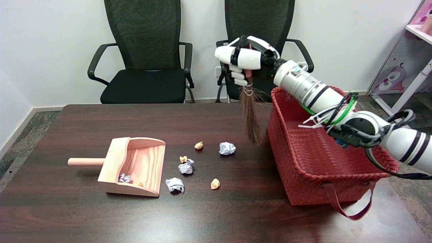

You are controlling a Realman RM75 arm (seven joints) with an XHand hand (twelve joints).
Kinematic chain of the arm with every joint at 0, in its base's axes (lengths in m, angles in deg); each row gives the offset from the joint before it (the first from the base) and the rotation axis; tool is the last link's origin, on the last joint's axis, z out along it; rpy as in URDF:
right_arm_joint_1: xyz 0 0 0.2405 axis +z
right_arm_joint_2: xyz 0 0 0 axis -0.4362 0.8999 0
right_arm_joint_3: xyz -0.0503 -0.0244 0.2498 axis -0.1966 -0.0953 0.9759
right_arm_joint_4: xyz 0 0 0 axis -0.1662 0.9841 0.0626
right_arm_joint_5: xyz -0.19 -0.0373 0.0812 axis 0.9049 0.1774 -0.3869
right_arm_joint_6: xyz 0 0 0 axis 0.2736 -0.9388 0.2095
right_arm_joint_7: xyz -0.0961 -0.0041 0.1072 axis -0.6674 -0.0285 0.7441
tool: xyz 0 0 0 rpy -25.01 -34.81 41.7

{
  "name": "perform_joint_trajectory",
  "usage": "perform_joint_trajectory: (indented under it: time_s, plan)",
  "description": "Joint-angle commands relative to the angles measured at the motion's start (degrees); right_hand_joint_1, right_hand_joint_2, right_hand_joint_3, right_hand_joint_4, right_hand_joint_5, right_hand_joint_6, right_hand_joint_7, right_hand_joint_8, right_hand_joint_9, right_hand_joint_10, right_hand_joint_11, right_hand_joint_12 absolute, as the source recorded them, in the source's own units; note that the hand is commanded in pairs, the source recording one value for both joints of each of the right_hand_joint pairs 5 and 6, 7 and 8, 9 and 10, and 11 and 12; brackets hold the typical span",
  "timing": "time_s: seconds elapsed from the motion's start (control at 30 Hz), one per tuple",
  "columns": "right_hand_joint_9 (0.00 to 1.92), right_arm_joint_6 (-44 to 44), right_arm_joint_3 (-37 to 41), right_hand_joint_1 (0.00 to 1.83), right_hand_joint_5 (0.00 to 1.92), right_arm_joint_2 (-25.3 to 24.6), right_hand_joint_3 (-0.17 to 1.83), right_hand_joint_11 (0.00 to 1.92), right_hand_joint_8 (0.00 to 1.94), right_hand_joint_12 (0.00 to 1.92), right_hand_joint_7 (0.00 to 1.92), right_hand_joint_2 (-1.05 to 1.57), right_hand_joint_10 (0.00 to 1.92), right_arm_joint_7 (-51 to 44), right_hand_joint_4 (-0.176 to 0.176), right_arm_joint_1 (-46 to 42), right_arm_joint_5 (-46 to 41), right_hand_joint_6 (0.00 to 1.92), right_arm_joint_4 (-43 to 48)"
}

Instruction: Sweep the paper ball into the dustpan.

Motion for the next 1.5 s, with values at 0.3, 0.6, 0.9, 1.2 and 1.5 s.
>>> perform_joint_trajectory:
  time_s: [0.3,0.6,0.9,1.2,1.5]
  plan:
    - [1.92,4.01,-2.44,0.92,1.92,-4.88,1.52,1.92,1.92,1.92,1.92,1.34,1.92,0.48,0.176,-3.05,10.81,1.92,1.22]
    - [1.92,4.09,-2.07,0.92,1.92,-4.88,1.53,1.92,1.92,1.92,1.92,1.33,1.92,0.06,0.176,-3.13,10.81,1.92,-0.47]
    - [1.92,3.39,-2.44,0.92,1.92,-4.79,1.53,1.92,1.92,1.92,1.92,1.32,1.92,0.47,0.176,-3.40,13.01,1.92,0.28]
    - [1.92,2.62,-1.96,0.91,1.92,-4.75,1.48,1.92,1.92,1.92,1.92,1.34,1.92,0.27,0.176,-3.05,13.01,1.92,-0.23]
    - [1.92,-1.18,-4.48,0.91,1.92,-4.57,1.41,1.92,1.92,1.92,1.92,1.35,1.92,0.56,0.176,-2.90,17.49,1.92,1.73]
